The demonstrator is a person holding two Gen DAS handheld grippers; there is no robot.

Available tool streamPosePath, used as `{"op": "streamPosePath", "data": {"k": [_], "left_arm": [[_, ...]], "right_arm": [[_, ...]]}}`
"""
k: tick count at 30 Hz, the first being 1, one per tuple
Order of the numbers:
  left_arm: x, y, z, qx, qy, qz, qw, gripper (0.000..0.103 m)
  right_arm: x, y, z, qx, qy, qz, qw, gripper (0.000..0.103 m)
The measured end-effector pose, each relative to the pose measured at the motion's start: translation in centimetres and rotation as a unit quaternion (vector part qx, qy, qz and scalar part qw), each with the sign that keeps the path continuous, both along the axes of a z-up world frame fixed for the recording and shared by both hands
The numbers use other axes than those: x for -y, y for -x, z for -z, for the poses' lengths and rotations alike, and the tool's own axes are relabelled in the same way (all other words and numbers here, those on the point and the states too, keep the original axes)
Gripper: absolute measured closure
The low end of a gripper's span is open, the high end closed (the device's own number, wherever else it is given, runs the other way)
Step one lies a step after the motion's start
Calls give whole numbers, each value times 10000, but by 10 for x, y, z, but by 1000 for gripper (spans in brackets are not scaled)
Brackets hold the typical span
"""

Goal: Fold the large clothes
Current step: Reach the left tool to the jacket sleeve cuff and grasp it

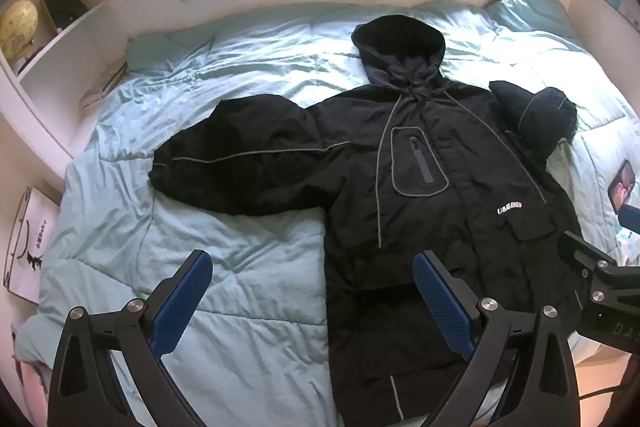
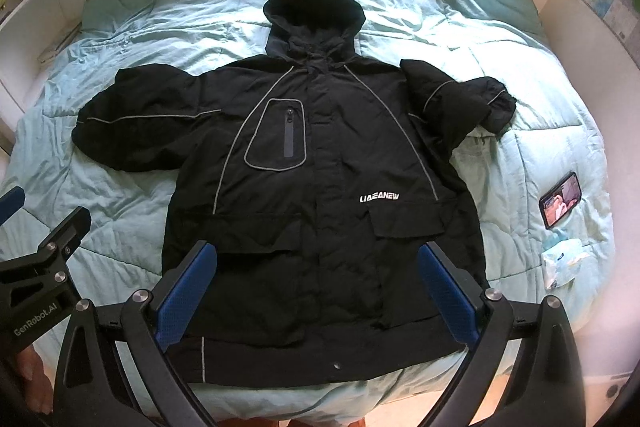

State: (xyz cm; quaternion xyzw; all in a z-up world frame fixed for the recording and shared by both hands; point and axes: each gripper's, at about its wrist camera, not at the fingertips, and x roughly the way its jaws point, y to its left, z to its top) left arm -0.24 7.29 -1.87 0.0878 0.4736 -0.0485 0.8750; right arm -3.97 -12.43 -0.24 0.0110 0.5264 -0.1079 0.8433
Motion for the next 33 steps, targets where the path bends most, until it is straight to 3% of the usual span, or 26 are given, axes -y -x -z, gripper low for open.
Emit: {"op": "streamPosePath", "data": {"k": [6,15,19,22,25,27,29,31,33], "left_arm": [[-7,-5,10,-30,-257,-174,9995,3],[-18,-15,26,-375,-17,-211,9991,3],[-20,-24,30,-422,-116,-342,9985,3],[-23,-28,27,-284,263,-308,9988,3],[-34,-38,31,-193,1241,-349,9915,3],[-47,-50,46,-365,1917,-566,9791,3],[-60,-62,64,-667,2340,-795,9667,3],[-64,-75,79,-928,2267,-894,9654,3],[-68,-83,86,-819,1891,-1072,9726,3]], "right_arm": [[-6,-5,7,-85,-19,-33,10000,2],[-21,-15,14,-144,-50,-210,9997,2],[-24,-19,14,-131,-26,-272,9995,2],[-24,-22,13,-131,49,-304,9994,2],[-20,-24,12,-138,135,-287,9994,2],[-14,-26,12,-144,176,-240,9995,2],[-7,-29,13,-153,204,-183,9995,2],[1,-36,16,-203,228,-113,9995,2],[7,-44,21,-269,211,-57,9994,2]]}}
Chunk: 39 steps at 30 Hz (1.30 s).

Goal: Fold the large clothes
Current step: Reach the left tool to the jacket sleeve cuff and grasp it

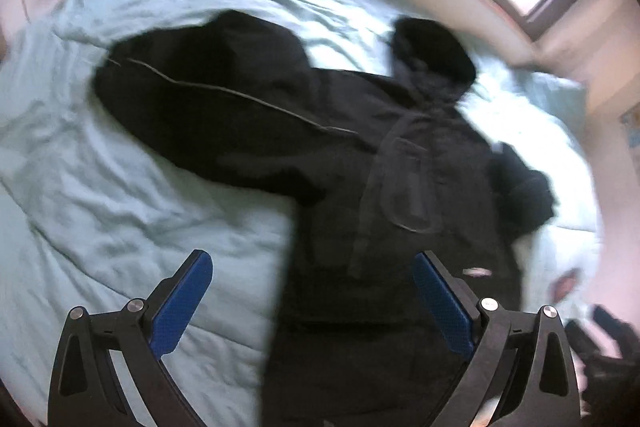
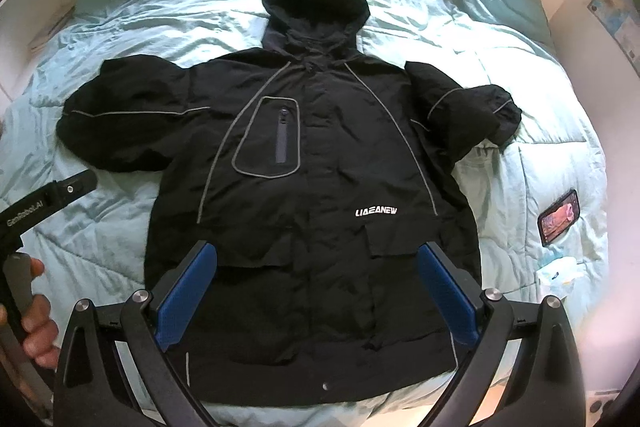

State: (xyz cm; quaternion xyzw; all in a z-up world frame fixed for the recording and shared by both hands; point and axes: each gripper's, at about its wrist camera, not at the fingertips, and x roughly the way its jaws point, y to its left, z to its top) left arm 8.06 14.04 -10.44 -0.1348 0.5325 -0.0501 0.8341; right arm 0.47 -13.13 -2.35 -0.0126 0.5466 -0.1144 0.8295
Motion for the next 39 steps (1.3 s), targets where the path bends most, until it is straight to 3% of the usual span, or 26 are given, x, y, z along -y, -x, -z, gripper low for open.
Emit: {"op": "streamPosePath", "data": {"k": [2,4,13,20,23,28,30,31,32,34,37,39], "left_arm": [[-9,-11,5,109,-447,-229,9987,3],[-24,-25,11,53,-518,-337,9981,3],[-148,-103,37,244,-76,-1327,9908,3],[-245,-154,89,184,682,-2320,9701,3],[-271,-171,116,12,818,-2602,9621,3],[-284,-196,156,-322,1130,-2537,9601,3],[-284,-204,167,-365,1177,-2526,9597,10],[-283,-207,169,-287,1236,-2498,9600,28],[-281,-209,167,-224,1195,-2440,9621,56],[-275,-208,155,-52,994,-2286,9684,79],[-271,-190,118,383,740,-2290,9699,86],[-279,-164,85,684,380,-2629,9616,86]], "right_arm": [[2,-8,6,-81,-18,22,10000,2],[3,-17,14,-181,-10,-2,9998,2],[-11,-70,50,-593,-31,-205,9980,2],[-36,-120,79,-838,34,-571,9948,2],[-45,-140,91,-917,68,-716,9932,2],[-62,-170,107,-1020,74,-923,9905,2],[-71,-180,111,-1000,101,-1021,9897,2],[-76,-185,112,-957,106,-1087,9894,2],[-80,-189,113,-898,91,-1160,9891,2],[-90,-201,115,-722,16,-1297,9889,2],[-106,-221,121,-512,-126,-1481,9876,2],[-114,-235,125,-392,-389,-1575,9860,4]]}}
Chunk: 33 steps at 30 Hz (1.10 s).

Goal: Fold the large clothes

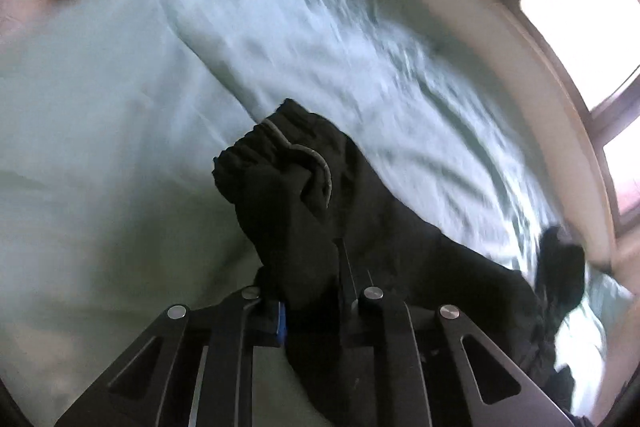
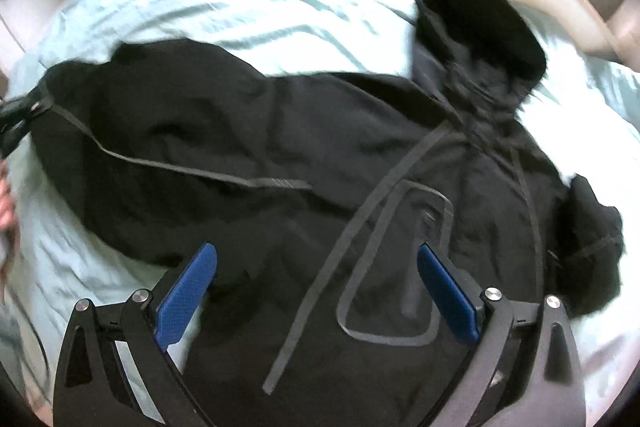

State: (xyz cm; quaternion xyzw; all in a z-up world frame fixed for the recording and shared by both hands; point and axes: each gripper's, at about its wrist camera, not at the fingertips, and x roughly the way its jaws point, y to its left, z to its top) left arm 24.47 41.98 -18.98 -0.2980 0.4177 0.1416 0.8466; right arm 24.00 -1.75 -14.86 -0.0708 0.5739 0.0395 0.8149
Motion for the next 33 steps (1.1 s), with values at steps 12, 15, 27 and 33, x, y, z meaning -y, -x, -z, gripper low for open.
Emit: {"op": "streamPosePath", "data": {"k": [12,15,27,33], "left_arm": [[18,49,-7,-535,-742,131,9957,86],[40,48,-32,-231,-882,584,9941,86],[288,30,-102,808,-1059,3625,9224,86],[417,20,-67,638,-683,4815,8715,86]], "right_arm": [[-66,-45,105,-647,-126,-492,9966,46],[-70,-42,115,-582,17,-695,9959,45],[93,13,24,-246,-1063,693,9916,34],[189,53,17,-258,-891,1648,9819,34]]}}
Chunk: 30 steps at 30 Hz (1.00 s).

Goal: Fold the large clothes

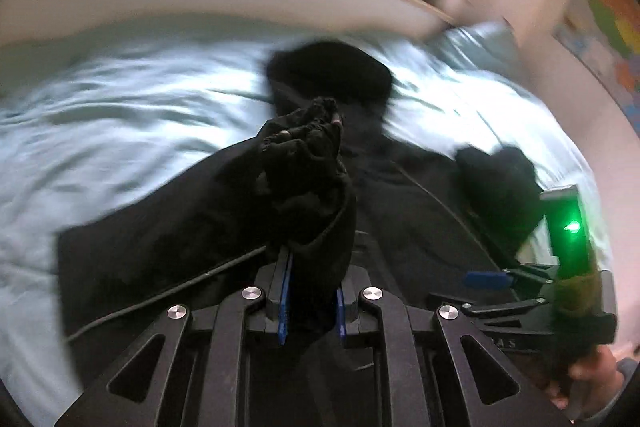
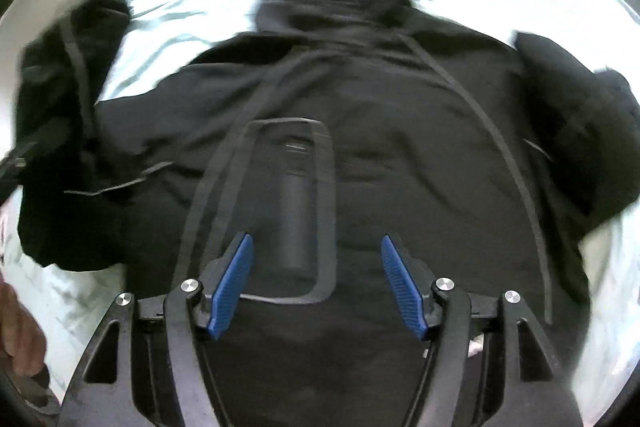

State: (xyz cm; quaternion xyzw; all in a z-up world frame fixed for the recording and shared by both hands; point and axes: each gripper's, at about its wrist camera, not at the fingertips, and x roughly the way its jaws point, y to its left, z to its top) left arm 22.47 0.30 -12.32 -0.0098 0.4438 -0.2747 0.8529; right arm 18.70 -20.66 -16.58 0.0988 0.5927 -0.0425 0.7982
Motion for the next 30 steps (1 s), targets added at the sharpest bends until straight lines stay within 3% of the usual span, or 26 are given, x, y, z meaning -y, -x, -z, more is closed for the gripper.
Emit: {"op": "streamPosePath", "data": {"k": [3,5,7,9,10,11,12,19,24,26,28,30], "left_arm": [[47,-6,30,-215,-9,302,9993,80],[68,-14,54,-555,83,484,9973,68],[77,-28,88,-1257,320,595,9898,63],[79,-40,126,-2334,978,706,9649,63],[76,-44,142,-2917,1375,689,9441,63],[72,-43,148,-3186,1622,633,9318,63],[72,-39,148,-3176,1676,577,9315,63],[33,-2,81,-2302,1291,377,9638,51],[-16,1,51,-1771,931,-319,9793,51],[-33,1,42,-1590,819,-613,9820,51],[-50,-4,37,-1445,671,-883,9833,51],[-64,-8,34,-1292,494,-1136,9839,51]], "right_arm": [[35,15,4,-78,25,291,9995,34],[52,22,10,-169,62,379,9991,34],[63,24,14,-235,63,409,9989,34],[70,23,16,-263,26,402,9988,34],[72,21,16,-258,-10,380,9989,34],[74,20,16,-237,-74,349,9991,34],[74,18,15,-207,-155,313,9992,34],[55,-35,27,47,-923,-159,9956,28],[31,-97,67,-87,-1433,-272,9893,29],[28,-112,89,-357,-1805,-172,9828,52],[23,-111,79,-171,-1811,-273,9829,66],[21,-103,55,79,-1654,-439,9852,72]]}}
